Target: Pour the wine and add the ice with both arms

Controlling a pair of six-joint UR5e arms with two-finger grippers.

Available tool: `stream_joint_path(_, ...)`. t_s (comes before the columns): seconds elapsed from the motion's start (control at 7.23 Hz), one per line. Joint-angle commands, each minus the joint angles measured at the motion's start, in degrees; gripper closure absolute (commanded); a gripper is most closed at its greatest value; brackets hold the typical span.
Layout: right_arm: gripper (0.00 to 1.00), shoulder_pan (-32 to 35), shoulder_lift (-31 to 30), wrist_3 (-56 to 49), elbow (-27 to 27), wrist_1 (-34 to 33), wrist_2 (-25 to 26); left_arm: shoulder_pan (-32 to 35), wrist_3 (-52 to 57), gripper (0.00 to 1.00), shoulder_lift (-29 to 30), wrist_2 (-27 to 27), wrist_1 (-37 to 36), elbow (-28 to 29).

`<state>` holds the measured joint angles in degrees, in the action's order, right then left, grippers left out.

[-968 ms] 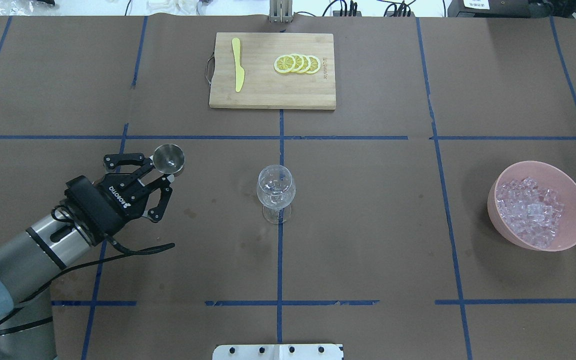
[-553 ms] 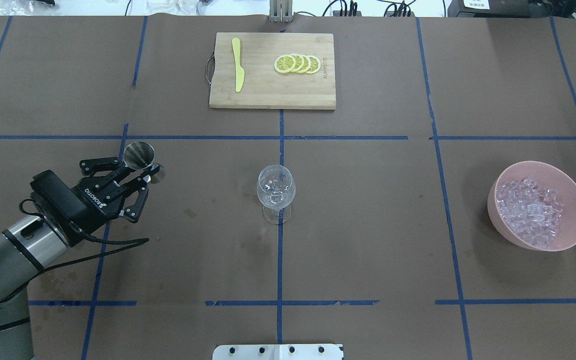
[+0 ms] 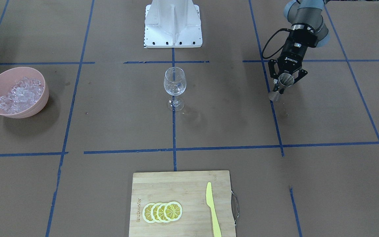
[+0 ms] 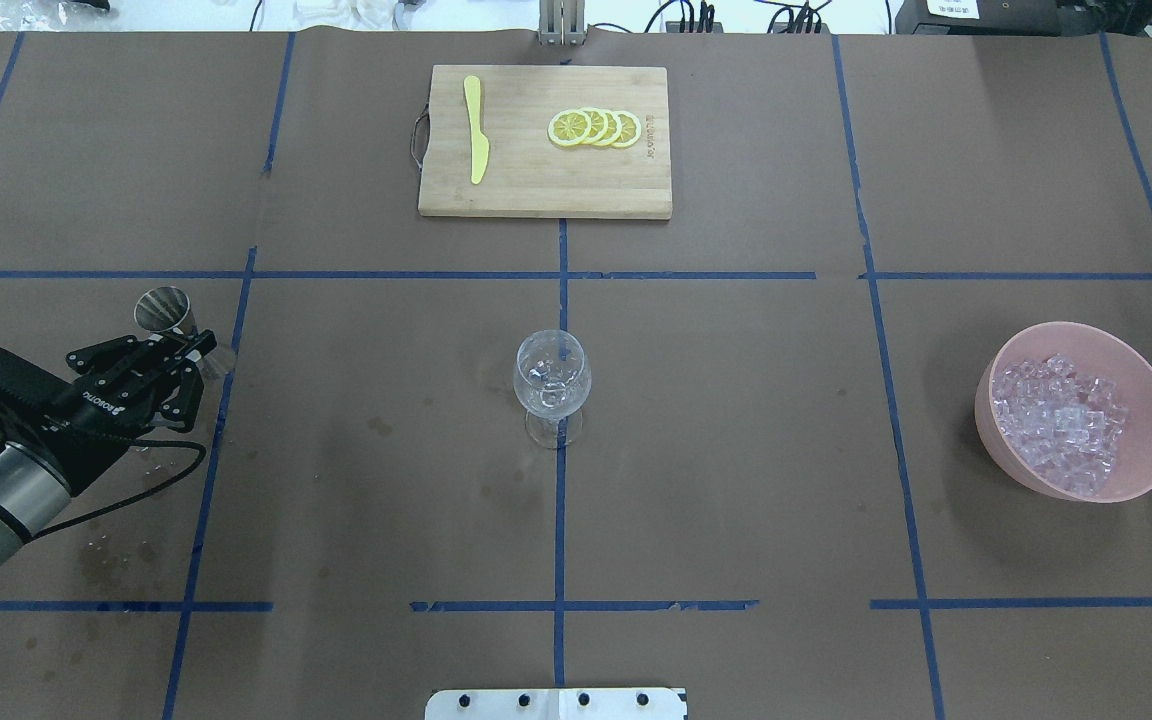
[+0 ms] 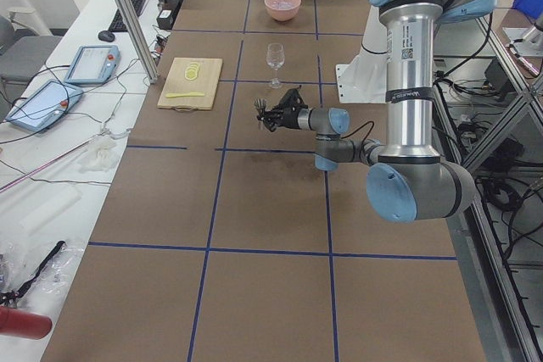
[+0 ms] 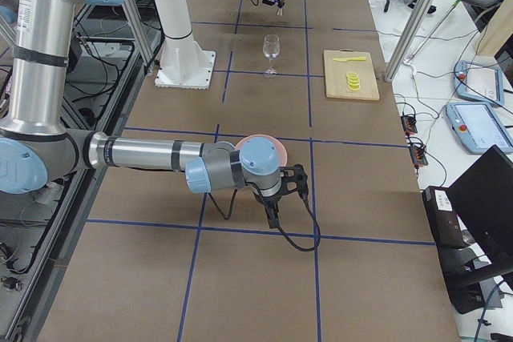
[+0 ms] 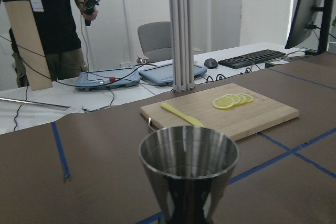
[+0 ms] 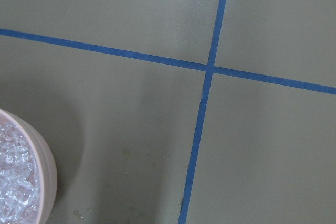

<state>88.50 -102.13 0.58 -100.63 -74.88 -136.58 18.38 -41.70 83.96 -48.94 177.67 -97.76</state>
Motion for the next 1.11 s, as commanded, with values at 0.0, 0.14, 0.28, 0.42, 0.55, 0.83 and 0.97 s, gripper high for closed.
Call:
stream_joint_path(0.0, 0.00, 0.00, 0.01, 0.03, -0.01, 0.00, 0.00, -0.36, -9.23, 1.00, 0.07, 4.63, 0.04, 4.23)
stream_joint_path(0.14, 0.00, 0.00, 0.01, 0.03, -0.01, 0.00, 0.00, -0.62, -10.06, 1.00, 0.33, 6.56, 0.04, 6.25)
stream_joint_path(0.28, 0.00, 0.00, 0.01, 0.12, -0.01, -0.09, 0.00, -0.71, -9.81, 1.00, 0.33, 6.49, -0.39, 7.57)
stream_joint_path(0.42, 0.00, 0.00, 0.01, 0.03, -0.01, 0.00, 0.00, -0.97, -9.89, 1.00, 0.33, 6.49, -0.40, 8.98)
stream_joint_path(0.55, 0.00, 0.09, 0.01, 0.12, -0.01, 0.00, 0.00, -1.41, -9.54, 1.00, 0.33, 6.58, -0.75, 9.69)
stream_joint_path(0.83, 0.00, 0.26, 0.01, 0.12, -0.01, 0.00, 0.00, -4.04, -9.36, 1.00, 0.33, 6.93, -0.92, 10.22)
stream_joint_path(0.97, 0.00, 0.27, 0.01, 0.12, -0.01, 0.00, -0.09, -5.10, -9.36, 1.00, 0.33, 7.71, -0.92, 10.22)
